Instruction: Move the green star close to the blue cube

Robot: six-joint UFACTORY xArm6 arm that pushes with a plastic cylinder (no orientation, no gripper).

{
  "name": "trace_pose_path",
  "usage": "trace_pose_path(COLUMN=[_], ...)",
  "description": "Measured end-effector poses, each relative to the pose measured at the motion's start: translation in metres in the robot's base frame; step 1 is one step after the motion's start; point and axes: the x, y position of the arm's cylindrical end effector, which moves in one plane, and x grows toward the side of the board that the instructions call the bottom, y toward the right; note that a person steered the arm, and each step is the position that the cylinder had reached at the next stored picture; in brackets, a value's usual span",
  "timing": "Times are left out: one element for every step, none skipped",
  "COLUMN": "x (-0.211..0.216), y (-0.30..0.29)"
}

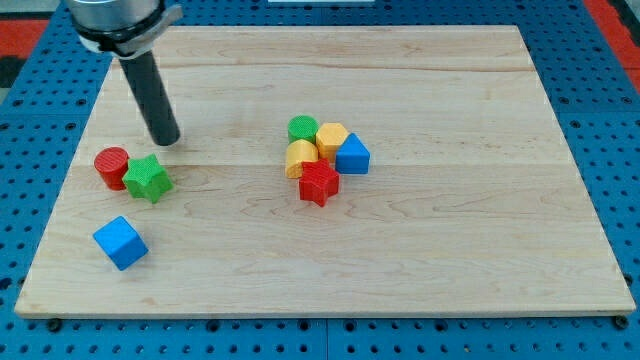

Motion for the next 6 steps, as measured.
trace_pose_path(x=[0.029, 0.045, 0.044, 0.008, 0.008, 0.013], y=[0.0, -0.001, 0.005, -0.016, -0.04, -0.032])
